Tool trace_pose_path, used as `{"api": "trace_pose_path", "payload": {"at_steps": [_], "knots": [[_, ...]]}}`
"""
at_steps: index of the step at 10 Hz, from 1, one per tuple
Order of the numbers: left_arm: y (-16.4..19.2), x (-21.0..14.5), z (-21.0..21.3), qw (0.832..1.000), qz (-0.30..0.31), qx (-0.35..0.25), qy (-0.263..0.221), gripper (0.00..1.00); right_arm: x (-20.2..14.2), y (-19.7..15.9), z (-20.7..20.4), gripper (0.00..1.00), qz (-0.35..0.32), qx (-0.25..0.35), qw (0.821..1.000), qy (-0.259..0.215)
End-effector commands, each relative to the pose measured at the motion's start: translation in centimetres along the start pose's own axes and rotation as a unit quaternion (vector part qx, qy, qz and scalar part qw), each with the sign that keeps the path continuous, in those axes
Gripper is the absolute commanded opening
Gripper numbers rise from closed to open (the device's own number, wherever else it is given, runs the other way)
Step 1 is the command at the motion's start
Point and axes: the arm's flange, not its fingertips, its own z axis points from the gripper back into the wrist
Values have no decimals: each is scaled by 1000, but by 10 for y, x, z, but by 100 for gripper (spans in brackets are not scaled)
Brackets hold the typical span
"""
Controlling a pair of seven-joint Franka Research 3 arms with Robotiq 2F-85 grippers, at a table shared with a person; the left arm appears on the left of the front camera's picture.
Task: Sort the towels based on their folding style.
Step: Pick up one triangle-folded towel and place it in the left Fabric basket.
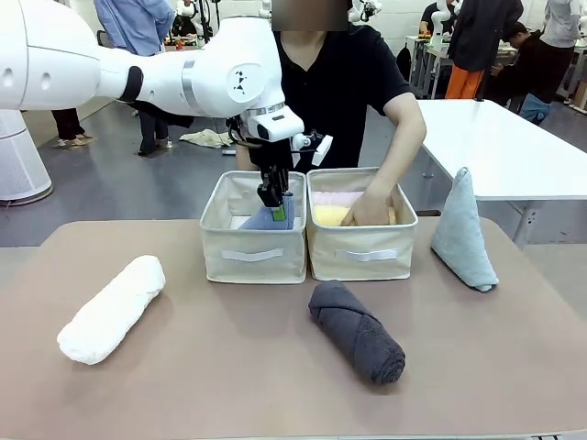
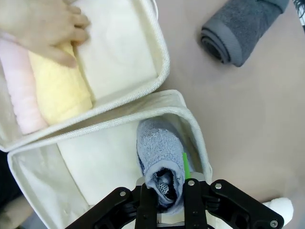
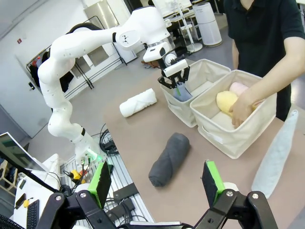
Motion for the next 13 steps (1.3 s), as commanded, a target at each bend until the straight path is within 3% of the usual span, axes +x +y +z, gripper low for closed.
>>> {"api": "trace_pose_path", "payload": {"at_steps": [1,4,5,6,7,10,13], "knots": [[-2,-3,-9,999,27,3,17,16,0,-1,1,100,1,6,1000,0],[0,-4,-19,999,44,2,13,16,0,-1,1,100,1,6,1000,0],[1,-3,-18,999,42,3,7,72,0,-1,1,100,1,6,1000,0],[1,-3,-15,999,41,5,5,76,0,-1,1,100,1,6,1000,0],[1,-3,-13,999,42,7,1,100,0,-1,1,100,1,6,1000,0],[1,-3,-9,999,41,6,1,96,0,-1,1,100,1,6,1000,0],[0,-4,-5,999,40,7,0,100,0,-1,1,100,1,6,1000,0]]}}
